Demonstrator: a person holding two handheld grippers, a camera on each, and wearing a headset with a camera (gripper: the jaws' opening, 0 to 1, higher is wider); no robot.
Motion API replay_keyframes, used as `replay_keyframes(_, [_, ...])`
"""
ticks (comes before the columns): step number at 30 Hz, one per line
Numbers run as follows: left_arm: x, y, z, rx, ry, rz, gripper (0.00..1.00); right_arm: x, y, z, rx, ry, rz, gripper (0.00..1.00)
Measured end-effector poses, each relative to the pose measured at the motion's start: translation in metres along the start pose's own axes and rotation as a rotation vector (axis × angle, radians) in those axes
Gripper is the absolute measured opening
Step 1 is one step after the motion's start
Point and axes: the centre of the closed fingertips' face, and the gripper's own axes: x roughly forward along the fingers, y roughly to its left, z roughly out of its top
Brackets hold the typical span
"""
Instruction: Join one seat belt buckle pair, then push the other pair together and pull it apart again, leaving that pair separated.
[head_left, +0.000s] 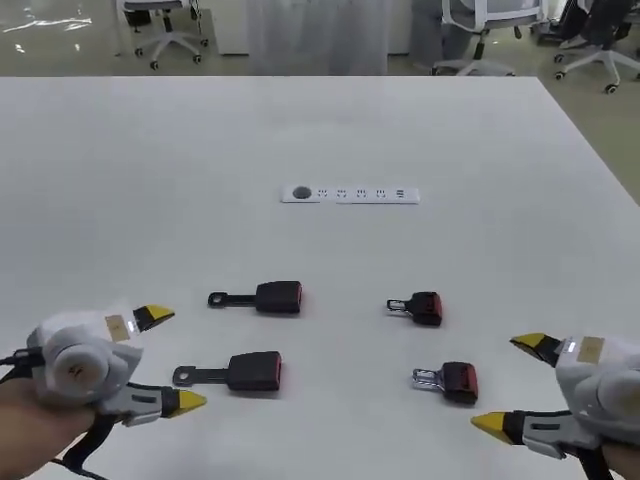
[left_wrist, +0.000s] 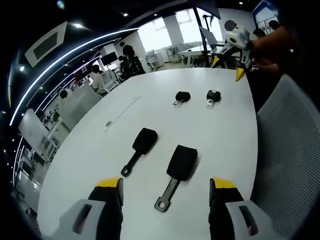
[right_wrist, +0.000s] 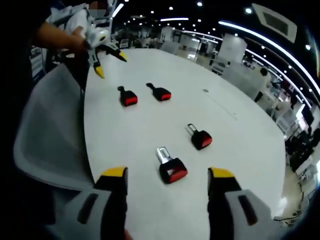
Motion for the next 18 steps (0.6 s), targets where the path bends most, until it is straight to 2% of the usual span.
replay_keyframes(3, [0.005,0.002,0.002,-0.01,0.005,-0.013,0.65,0.006,0.002,-0.002,-0.042,0.009,0.041,0.6])
replay_keyframes(5, [0.01,-0.002,0.0,0.003,0.023,-0.052,0.6,0.009,0.001,-0.002,-0.065,0.015,0.051,0.58])
replay_keyframes(6, [0.014,-0.006,-0.002,0.009,0.039,-0.09,0.6,0.011,0.0,-0.003,-0.073,0.019,0.056,0.58])
replay_keyframes(8, [0.019,-0.008,-0.006,0.036,0.058,-0.12,0.59,0.015,-0.002,-0.004,-0.087,0.029,0.076,0.55])
replay_keyframes(11, [0.028,-0.004,-0.009,0.052,0.079,-0.126,0.59,0.021,-0.006,-0.006,-0.105,0.043,0.088,0.54])
replay_keyframes(13, [0.032,-0.006,-0.011,0.046,0.089,-0.159,0.58,0.026,-0.009,-0.009,-0.114,0.052,0.103,0.54])
replay_keyframes(17, [0.043,-0.009,-0.014,0.081,0.114,-0.205,0.55,0.034,-0.011,-0.013,-0.127,0.071,0.144,0.51])
replay_keyframes(18, [0.046,-0.01,-0.015,0.113,0.121,-0.219,0.54,0.036,-0.009,-0.014,-0.139,0.075,0.165,0.5])
